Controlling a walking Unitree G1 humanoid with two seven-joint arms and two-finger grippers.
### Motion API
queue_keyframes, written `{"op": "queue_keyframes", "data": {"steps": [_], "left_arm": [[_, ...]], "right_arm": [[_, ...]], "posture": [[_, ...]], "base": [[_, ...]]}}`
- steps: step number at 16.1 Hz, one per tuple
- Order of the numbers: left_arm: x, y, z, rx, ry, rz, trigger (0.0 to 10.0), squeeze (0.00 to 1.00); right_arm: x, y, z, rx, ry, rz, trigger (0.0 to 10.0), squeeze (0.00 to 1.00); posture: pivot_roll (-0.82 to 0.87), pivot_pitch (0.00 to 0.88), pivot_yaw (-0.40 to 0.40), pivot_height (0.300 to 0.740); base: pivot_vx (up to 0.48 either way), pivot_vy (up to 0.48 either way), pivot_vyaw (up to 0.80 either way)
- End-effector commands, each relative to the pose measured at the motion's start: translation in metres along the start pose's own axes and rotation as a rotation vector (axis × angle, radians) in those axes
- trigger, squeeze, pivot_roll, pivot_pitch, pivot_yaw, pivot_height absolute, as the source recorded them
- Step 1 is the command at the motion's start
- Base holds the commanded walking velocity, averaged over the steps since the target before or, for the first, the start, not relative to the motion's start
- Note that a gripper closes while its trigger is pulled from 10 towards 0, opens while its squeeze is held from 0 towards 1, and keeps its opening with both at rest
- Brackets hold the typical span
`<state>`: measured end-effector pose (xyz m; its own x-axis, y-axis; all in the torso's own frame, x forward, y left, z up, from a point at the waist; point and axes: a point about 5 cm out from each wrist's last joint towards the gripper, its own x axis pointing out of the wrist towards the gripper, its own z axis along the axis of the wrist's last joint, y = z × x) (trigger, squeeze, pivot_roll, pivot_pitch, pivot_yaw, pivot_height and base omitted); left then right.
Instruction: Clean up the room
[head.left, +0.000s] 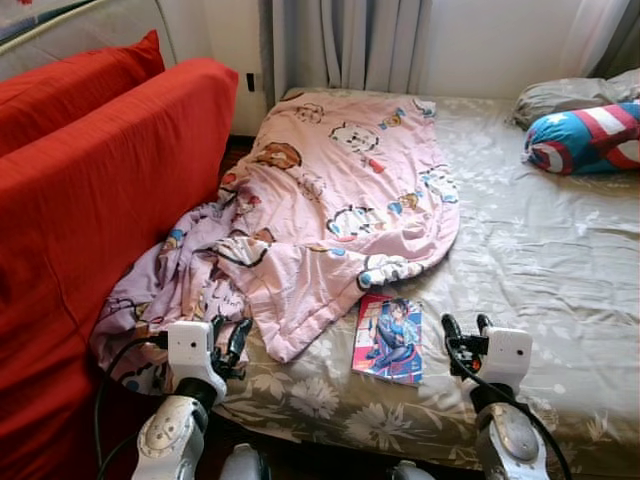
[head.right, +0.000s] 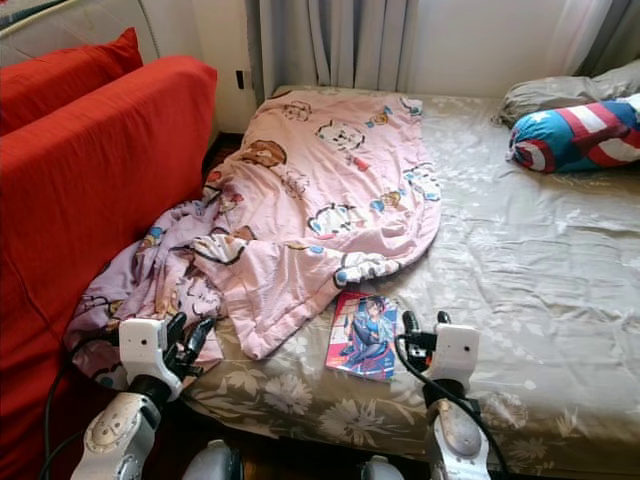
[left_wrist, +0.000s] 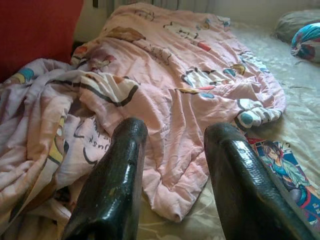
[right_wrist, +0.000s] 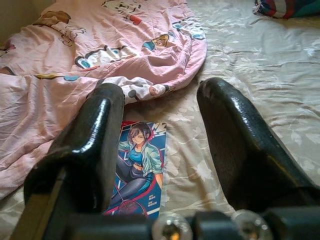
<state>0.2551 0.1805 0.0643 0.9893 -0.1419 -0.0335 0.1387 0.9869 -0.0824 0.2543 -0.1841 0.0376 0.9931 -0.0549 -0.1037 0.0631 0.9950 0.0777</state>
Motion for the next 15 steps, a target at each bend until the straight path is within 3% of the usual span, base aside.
{"op": "queue_keyframes", "data": {"steps": [1,15], "left_arm": [[-0.0008,0.0005,0.0007,-0.001,0.007,-0.001,10.0,0.0],[-0.0019,-0.0029,-0.001,-0.002,0.029,-0.027,10.0,0.0]], "right_arm": [[-0.0008,0.0008,-0.0005,0.0,0.004,0.003,10.0,0.0],[-0.0018,0.0032,-0.0039,0.001,0.017,0.012,10.0,0.0]], "posture": [[-0.03,0.075,-0.013,0.647],[-0.03,0.077,-0.01,0.647]], "base": [[0.0,0.0,0.0],[0.0,0.0,0.0]]}}
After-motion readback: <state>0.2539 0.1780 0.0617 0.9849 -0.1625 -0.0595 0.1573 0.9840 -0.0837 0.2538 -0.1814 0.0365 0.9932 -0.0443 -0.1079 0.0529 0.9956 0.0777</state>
